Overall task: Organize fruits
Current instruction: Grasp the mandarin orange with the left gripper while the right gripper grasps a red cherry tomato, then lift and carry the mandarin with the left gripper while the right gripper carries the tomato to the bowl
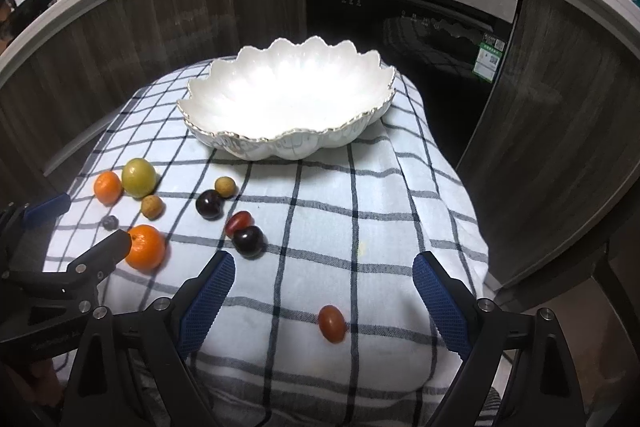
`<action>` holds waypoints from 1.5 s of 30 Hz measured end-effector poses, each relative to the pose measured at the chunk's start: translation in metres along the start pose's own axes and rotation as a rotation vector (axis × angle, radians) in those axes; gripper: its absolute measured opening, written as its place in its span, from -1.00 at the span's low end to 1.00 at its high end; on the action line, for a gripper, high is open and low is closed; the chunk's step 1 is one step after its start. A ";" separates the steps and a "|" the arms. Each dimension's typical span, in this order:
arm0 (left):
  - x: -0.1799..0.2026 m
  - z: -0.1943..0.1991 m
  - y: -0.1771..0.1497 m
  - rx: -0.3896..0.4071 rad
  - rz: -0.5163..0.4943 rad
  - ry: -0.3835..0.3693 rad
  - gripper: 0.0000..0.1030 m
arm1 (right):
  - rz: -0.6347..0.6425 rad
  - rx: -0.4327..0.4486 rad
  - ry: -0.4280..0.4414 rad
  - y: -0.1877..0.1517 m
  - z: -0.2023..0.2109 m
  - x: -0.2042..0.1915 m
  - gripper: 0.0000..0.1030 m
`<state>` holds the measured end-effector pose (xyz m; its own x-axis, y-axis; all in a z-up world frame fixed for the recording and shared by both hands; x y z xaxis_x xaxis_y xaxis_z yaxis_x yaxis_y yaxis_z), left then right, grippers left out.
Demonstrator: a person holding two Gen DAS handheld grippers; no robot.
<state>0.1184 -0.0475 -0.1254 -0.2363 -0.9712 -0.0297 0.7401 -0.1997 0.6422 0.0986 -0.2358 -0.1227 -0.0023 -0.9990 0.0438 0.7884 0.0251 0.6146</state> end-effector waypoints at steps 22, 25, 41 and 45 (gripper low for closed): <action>0.003 -0.043 -0.017 -0.085 0.004 0.002 0.46 | -0.025 -0.161 0.002 -0.026 -0.039 0.004 0.26; 0.000 -0.046 -0.019 -0.099 0.017 0.002 0.44 | -0.023 -0.179 0.006 -0.028 -0.043 0.003 0.14; -0.002 -0.061 -0.025 -0.159 0.037 -0.036 -0.05 | -0.044 -0.240 0.013 -0.035 -0.055 0.006 -0.28; -0.004 -0.062 -0.025 -0.152 0.042 -0.038 -0.11 | -0.041 -0.239 0.019 -0.035 -0.054 0.005 -0.61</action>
<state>0.1395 -0.0471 -0.1891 -0.2245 -0.9741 0.0252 0.8361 -0.1793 0.5184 0.1045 -0.2435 -0.1864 -0.0278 -0.9996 0.0063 0.9112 -0.0227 0.4112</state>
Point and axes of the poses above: each gripper's, at about its wrist camera, not at the fingertips, and z roughly against the way its jaws point, x to its right, y to its top, the point moved 2 cm from there along -z, roughly the way its jaws point, and after that the axes turned 4 degrees about -y, right-handed, at the moved point
